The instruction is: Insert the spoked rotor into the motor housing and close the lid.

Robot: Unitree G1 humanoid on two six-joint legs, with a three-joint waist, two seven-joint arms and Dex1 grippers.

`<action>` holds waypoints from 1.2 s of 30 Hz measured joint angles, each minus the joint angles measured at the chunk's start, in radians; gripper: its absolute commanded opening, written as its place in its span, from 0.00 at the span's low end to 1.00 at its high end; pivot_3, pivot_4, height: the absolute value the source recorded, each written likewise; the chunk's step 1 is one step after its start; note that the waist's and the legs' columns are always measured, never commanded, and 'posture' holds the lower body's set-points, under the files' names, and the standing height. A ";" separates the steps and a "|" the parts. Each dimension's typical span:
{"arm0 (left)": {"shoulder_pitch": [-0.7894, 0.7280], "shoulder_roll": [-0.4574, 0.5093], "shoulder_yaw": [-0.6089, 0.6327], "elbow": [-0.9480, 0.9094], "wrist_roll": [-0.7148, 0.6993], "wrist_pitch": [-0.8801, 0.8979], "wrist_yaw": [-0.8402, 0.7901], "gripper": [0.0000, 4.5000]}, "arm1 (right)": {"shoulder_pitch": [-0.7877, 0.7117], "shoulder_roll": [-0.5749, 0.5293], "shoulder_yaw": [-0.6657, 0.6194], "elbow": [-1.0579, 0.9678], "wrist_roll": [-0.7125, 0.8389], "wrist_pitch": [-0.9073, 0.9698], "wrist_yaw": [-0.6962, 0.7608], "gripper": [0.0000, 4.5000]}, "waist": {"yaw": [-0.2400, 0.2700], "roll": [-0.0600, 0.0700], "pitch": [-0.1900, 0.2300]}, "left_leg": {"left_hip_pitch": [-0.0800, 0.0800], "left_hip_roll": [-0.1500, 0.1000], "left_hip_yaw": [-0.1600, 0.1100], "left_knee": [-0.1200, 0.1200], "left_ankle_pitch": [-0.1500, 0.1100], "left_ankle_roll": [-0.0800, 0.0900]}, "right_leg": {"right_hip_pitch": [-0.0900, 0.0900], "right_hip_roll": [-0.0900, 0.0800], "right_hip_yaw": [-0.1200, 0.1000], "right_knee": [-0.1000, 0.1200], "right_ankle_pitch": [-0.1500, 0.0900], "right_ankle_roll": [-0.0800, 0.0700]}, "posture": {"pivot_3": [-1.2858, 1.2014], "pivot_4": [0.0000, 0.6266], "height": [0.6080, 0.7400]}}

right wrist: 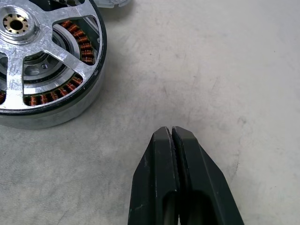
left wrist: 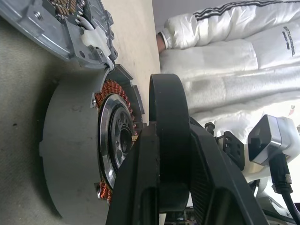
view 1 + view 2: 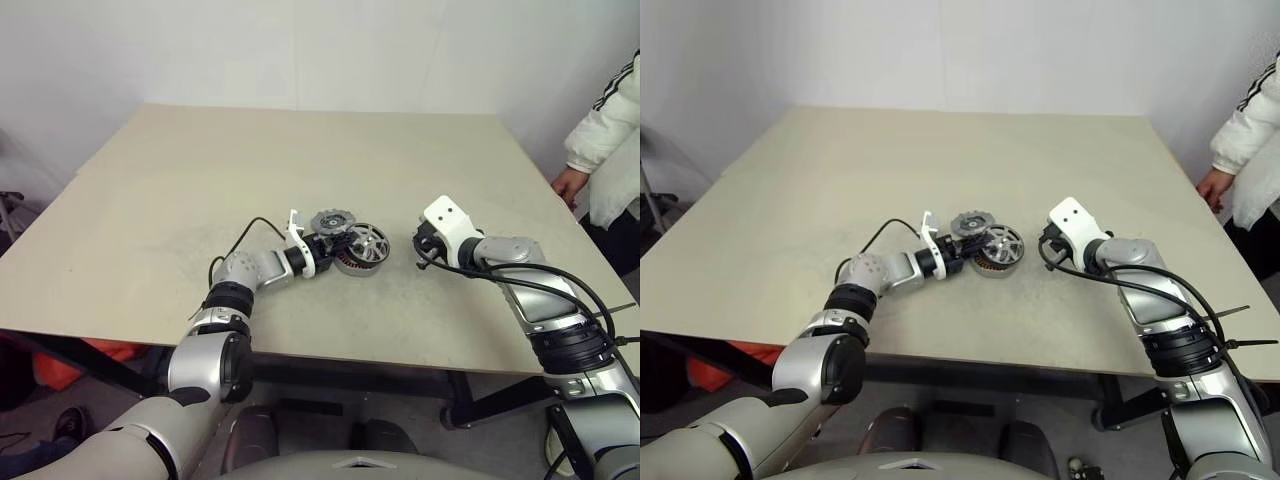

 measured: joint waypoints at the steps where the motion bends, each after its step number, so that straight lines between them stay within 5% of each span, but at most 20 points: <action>1: 0.000 0.000 0.000 0.000 0.001 -0.001 -0.001 0.16 | 0.000 0.000 0.000 0.000 0.000 0.000 0.000 0.00 | 0.000 0.000 0.000 | 0.000 0.000 0.000 0.000 0.000 0.000 | 0.000 0.000 0.000 0.000 0.000 0.000 | 0.52 0.00 1.00; 14: 0.014 0.003 -0.006 -0.017 0.008 -0.011 -0.015 0.16 | -0.014 0.004 0.001 0.017 0.000 -0.014 0.000 0.00 | -0.003 0.000 0.000 | 0.002 0.000 0.000 0.000 0.000 0.000 | 0.002 0.000 0.000 0.000 0.000 0.000 | 0.52 0.00 1.00; 22: 0.017 0.019 -0.012 -0.037 0.022 -0.024 -0.021 0.74 | -0.019 0.008 0.003 0.036 -0.001 -0.022 -0.001 0.00 | -0.001 0.000 0.000 | 0.005 0.000 0.000 0.000 -0.001 0.001 | 0.005 0.000 0.000 0.000 0.000 0.000 | 0.52 0.00 1.00; 36: 0.035 0.021 -0.012 -0.077 0.019 -0.021 -0.020 0.74 | -0.044 0.022 0.004 0.037 -0.001 -0.032 -0.001 0.00 | -0.003 0.000 0.000 | 0.009 0.000 0.001 -0.001 -0.003 0.004 | 0.008 0.000 0.000 -0.001 -0.001 0.001 | 0.52 0.00 1.00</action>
